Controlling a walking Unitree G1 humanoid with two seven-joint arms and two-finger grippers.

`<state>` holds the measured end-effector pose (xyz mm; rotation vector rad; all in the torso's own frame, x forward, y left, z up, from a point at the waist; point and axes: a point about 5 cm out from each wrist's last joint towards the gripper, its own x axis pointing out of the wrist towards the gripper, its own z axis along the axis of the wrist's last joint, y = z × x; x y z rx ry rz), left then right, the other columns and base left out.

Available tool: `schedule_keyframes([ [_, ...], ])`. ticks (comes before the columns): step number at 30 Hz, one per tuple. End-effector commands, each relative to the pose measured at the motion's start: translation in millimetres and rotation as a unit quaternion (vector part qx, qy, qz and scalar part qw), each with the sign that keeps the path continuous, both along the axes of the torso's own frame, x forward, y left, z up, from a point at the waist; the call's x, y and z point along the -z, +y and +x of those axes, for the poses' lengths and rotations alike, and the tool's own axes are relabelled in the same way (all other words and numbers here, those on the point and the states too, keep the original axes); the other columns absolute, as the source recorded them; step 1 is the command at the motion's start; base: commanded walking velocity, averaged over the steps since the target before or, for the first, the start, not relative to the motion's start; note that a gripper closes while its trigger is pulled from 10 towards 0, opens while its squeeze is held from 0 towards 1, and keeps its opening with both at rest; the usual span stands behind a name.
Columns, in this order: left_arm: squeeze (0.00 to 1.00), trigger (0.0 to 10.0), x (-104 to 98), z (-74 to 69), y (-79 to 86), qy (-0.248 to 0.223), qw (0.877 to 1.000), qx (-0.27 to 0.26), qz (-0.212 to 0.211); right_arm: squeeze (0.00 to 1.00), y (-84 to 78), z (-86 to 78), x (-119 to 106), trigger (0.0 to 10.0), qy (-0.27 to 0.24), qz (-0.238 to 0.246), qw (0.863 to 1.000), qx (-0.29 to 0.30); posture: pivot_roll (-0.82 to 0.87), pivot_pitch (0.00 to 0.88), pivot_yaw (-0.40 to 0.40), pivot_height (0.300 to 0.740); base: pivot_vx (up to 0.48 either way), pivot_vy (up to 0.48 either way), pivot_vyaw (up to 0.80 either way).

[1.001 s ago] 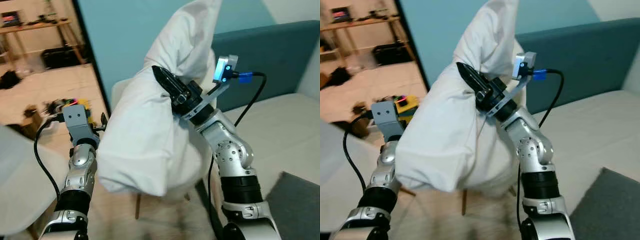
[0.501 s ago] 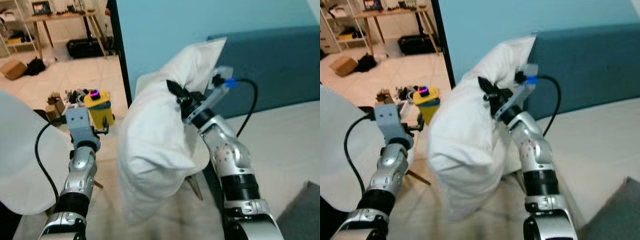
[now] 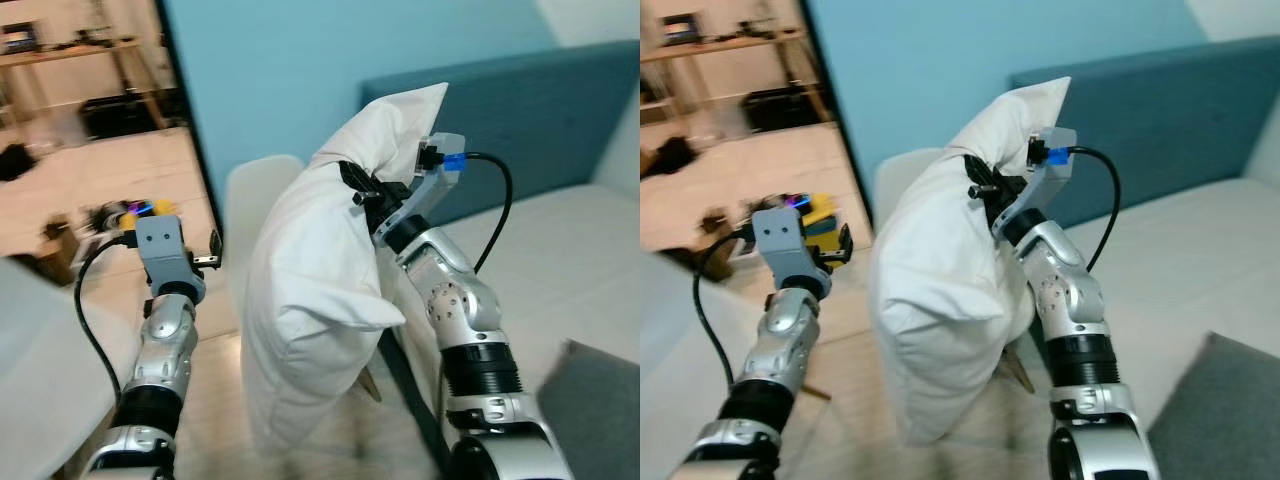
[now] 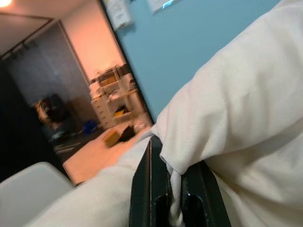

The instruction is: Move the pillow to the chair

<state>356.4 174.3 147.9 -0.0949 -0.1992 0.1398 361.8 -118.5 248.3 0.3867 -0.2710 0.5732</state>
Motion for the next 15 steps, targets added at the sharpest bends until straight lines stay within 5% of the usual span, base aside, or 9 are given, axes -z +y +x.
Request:
schedule_keyframes([
  [1,0.0,10.0,0.5,-2.7,13.5,-0.001,1.0,-0.02,0.003,0.0,21.5,-9.9,-29.4,10.0,-0.081,0.01,0.995,-0.056,0.01,0.0,0.035,0.74,0.48,0.0,0.0],
  [7,0.0,10.0,0.8,-3.7,13.6,-0.003,1.0,-0.023,0.001,0.0,29.7,-15.1,-31.6,10.0,-0.095,-0.002,0.991,-0.096,0.01,0.0,0.025,0.74,0.48,0.0,0.0],
  [15,0.0,10.0,0.9,-4.3,12.6,-0.005,1.0,-0.023,0.001,0.0,34.0,-16.9,-33.3,10.0,-0.1,-0.021,0.989,-0.11,0.01,0.0,0.018,0.74,0.48,0.0,0.7],
])
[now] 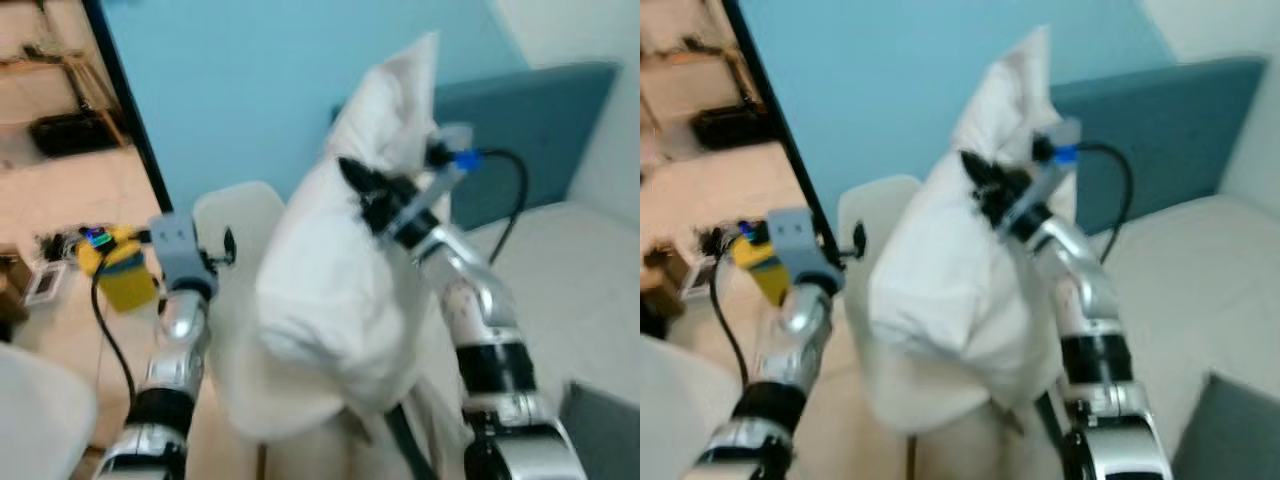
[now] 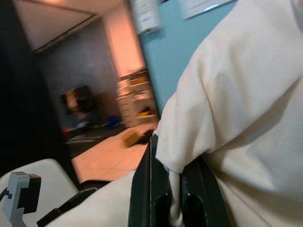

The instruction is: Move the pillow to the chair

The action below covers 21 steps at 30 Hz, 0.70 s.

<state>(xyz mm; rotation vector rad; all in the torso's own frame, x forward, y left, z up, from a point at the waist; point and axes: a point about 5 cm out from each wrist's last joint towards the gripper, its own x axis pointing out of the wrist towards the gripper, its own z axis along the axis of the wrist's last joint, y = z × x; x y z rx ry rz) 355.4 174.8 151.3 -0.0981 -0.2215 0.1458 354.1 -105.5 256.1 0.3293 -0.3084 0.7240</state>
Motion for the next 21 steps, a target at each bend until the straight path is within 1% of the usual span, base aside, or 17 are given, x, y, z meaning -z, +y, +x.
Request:
schedule_keyframes([
  [1,0.0,10.0,4.3,-3.3,12.1,0.006,1.0,-0.019,0.002,0.0,21.0,-9.2,-25.5,10.0,-0.058,0.008,0.997,-0.048,0.01,0.0,0.018,0.74,0.48,0.0,0.0],
  [3,0.0,10.0,4.1,-2.9,11.0,0.006,1.0,-0.018,0.002,0.0,21.0,-8.2,-24.8,10.0,-0.051,0.01,0.997,-0.051,0.01,0.0,0.018,0.74,0.48,0.0,0.0],
  [4,0.0,10.0,4.0,-2.7,10.3,0.006,1.0,-0.017,0.002,0.0,25.2,-11.3,-21.8,10.0,-0.043,0.0,0.996,-0.078,0.0,0.0,0.02,0.74,0.48,0.0,0.0],
  [7,0.0,10.0,3.9,-2.6,9.9,0.006,1.0,-0.017,0.002,0.0,28.3,-13.9,-19.5,10.0,-0.039,-0.007,0.994,-0.098,0.0,0.0,0.02,0.74,0.48,0.0,0.0],
  [9,0.0,10.0,4.9,-1.6,9.8,0.013,1.0,-0.019,0.0,0.0,40.6,-24.0,-6.0,10.0,-0.036,-0.059,0.987,-0.143,0.0,0.0,0.023,0.74,0.394,0.0,0.0],
  [10,0.0,10.0,6.2,-0.6,9.8,0.019,1.0,-0.02,-0.003,0.0,44.2,-21.1,6.2,10.0,-0.015,-0.09,0.987,-0.131,0.0,0.0,0.023,0.74,0.0,0.0,0.0],
  [11,0.0,10.0,6.2,-0.6,9.8,0.019,1.0,-0.02,-0.003,0.0,44.2,-21.1,6.2,10.0,-0.015,-0.09,0.987,-0.131,0.0,0.0,0.023,0.74,0.0,0.0,0.0],
  [12,0.0,10.0,7.0,-0.2,9.8,0.023,1.0,-0.021,-0.005,0.0,45.9,-19.0,14.7,10.0,0.0,-0.112,0.986,-0.12,0.0,0.0,0.022,0.74,0.0,0.0,0.0],
  [13,0.0,10.0,7.0,-0.2,9.8,0.023,1.0,-0.021,-0.005,0.0,45.9,-19.0,14.7,10.0,0.0,-0.112,0.986,-0.12,0.0,0.0,0.022,0.74,0.0,0.0,0.0],
  [14,0.0,10.0,6.8,0.0,9.4,0.023,1.0,-0.02,-0.001,0.0,44.2,-14.7,22.5,10.0,0.012,-0.126,0.987,-0.099,0.0,0.0,0.023,0.74,0.0,0.0,0.0],
  [15,0.0,10.0,6.9,-0.3,8.7,0.022,1.0,-0.018,0.003,0.0,39.2,-7.6,30.5,10.0,0.027,-0.136,0.988,-0.06,0.0,0.0,0.023,0.74,0.0,0.0,0.0],
  [16,0.0,10.0,6.9,-0.5,8.2,0.021,1.0,-0.017,0.006,0.0,35.8,-3.4,35.1,10.0,0.035,-0.142,0.989,-0.035,0.0,0.0,0.023,0.74,0.0,0.0,0.0],
  [17,0.0,10.0,7.5,-0.9,7.8,0.022,1.0,-0.015,0.006,0.0,30.3,2.4,44.5,10.0,0.052,-0.158,0.986,-0.002,0.0,0.0,0.023,0.74,0.0,0.0,0.0],
  [18,0.0,10.0,7.5,-0.9,7.8,0.022,1.0,-0.015,0.006,0.0,30.3,2.4,44.5,10.0,0.052,-0.158,0.986,-0.002,0.0,0.0,0.023,0.74,0.0,0.0,0.0],
  [19,0.0,10.0,9.3,-1.8,7.3,0.026,1.0,-0.012,0.008,0.0,20.1,9.6,62.8,10.0,0.09,-0.192,0.976,0.048,0.0,0.0,0.025,0.74,0.0,0.0,0.0],
  [20,0.0,10.0,10.2,-2.1,7.3,0.028,1.0,-0.012,0.007,0.0,15.2,11.6,73.4,10.0,0.111,-0.201,0.971,0.067,0.0,0.0,0.026,0.74,0.0,0.0,0.0],
  [21,0.0,10.0,10.2,-2.1,7.3,0.028,1.0,-0.012,0.007,0.0,15.2,11.6,73.4,10.0,0.111,-0.201,0.971,0.067,0.0,0.0,0.026,0.74,0.0,0.0,0.0],
])
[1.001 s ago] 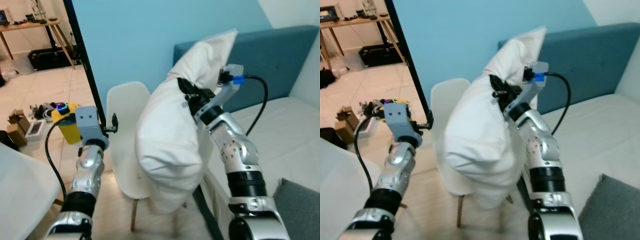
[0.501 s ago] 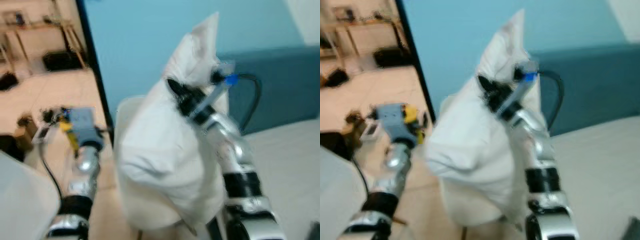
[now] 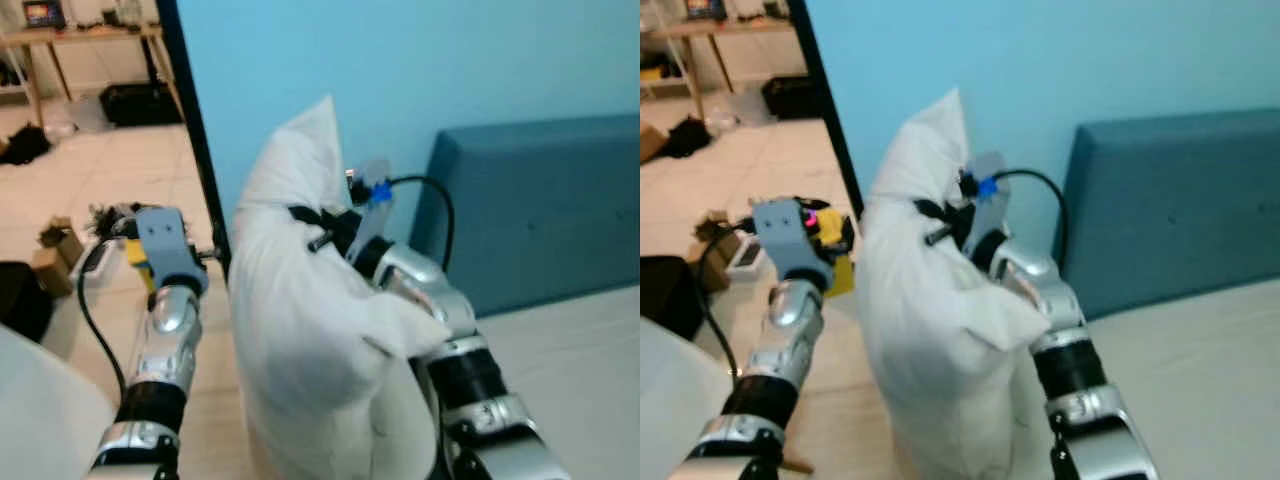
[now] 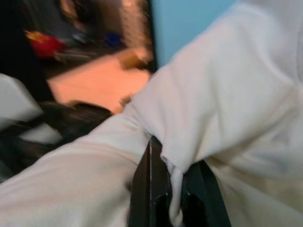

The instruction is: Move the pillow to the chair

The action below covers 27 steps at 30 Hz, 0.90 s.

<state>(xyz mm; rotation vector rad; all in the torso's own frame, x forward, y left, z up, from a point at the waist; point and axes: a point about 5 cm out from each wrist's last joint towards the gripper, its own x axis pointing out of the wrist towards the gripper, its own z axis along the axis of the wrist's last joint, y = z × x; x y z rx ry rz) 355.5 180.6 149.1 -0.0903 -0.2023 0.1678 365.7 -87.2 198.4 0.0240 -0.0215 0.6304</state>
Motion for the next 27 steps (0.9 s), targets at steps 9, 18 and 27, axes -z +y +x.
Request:
schedule_keyframes([
  [9,0.0,10.0,7.2,-2.7,3.0,0.017,1.0,0.0,0.008,0.0,-18.8,-1.8,50.4,10.0,0.081,-0.049,0.993,0.077,0.01,0.0,0.034,0.74,0.0,0.0,0.0],
  [18,0.0,10.0,7.6,-2.2,2.3,0.021,1.0,0.003,0.008,0.0,-41.4,4.0,70.9,10.0,0.107,-0.109,0.978,0.146,0.01,0.0,0.04,0.74,0.0,0.0,0.0],
  [27,0.0,10.0,9.9,-2.0,2.0,0.03,1.0,0.006,0.007,0.0,-69.6,-0.6,91.0,10.0,0.149,-0.129,0.958,0.208,0.0,0.0,0.049,0.74,0.0,0.0,0.0],
])
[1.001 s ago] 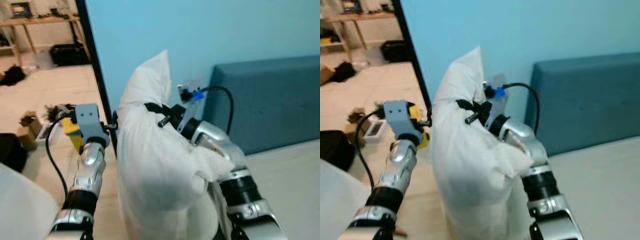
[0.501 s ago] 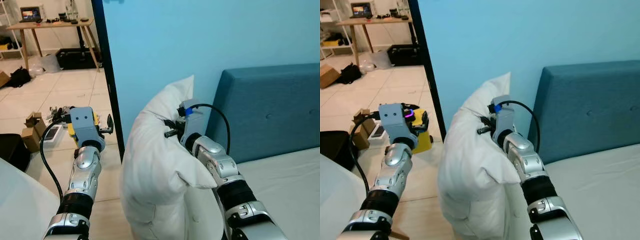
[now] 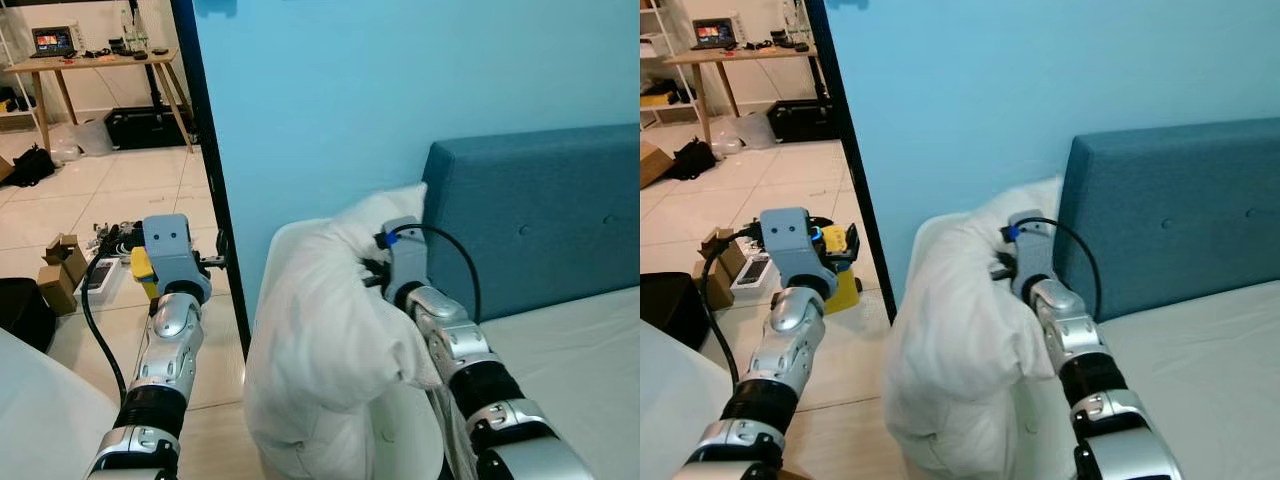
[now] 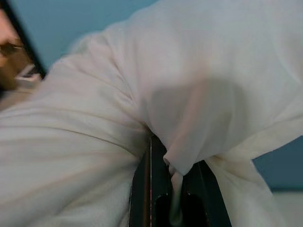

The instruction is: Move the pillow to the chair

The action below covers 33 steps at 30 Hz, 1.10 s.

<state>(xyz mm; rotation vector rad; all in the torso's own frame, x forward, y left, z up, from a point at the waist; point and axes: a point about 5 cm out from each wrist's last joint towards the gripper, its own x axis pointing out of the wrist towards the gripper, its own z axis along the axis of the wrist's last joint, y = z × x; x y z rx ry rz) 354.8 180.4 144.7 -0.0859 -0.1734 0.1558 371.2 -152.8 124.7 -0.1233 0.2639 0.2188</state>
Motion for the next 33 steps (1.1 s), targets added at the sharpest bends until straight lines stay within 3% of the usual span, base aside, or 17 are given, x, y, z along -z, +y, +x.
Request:
schedule_keyframes([
  [1,0.0,10.0,6.1,-1.0,1.8,0.018,1.0,0.0,0.002,0.0,-8.4,-6.4,18.0,10.0,0.038,-0.013,0.999,0.018,0.0,0.0,0.049,0.74,0.0,0.0,0.0],
  [10,0.0,10.0,10.3,2.9,-5.3,0.047,0.998,0.019,-0.026,0.0,-22.7,-5.6,19.2,10.0,0.041,-0.013,0.998,0.038,0.0,0.0,0.055,0.74,0.0,0.0,0.0],
  [14,0.0,10.0,12.5,2.4,-8.9,0.049,0.999,0.021,-0.01,0.0,-13.3,-4.3,15.0,10.0,0.023,0.014,1.0,0.013,0.0,0.0,0.058,0.74,-0.36,0.0,0.0],
  [19,0.0,10.0,13.2,1.5,-9.5,0.049,0.999,0.02,-0.008,0.0,0.6,-4.5,9.0,10.0,0.012,0.086,0.996,-0.013,0.0,0.0,0.056,0.74,0.0,0.0,0.0],
  [25,0.0,10.0,14.1,0.4,-8.9,0.054,0.998,0.019,-0.008,0.0,-9.7,-6.7,18.3,10.0,0.04,0.096,0.994,0.017,0.0,0.0,0.059,0.74,0.0,0.0,0.0],
  [33,0.0,10.0,14.2,1.4,-10.5,0.057,0.998,0.024,-0.008,0.0,-10.0,-7.4,17.1,10.0,0.033,0.12,0.992,0.012,-0.01,0.0,0.06,0.74,0.0,0.0,0.0],
])
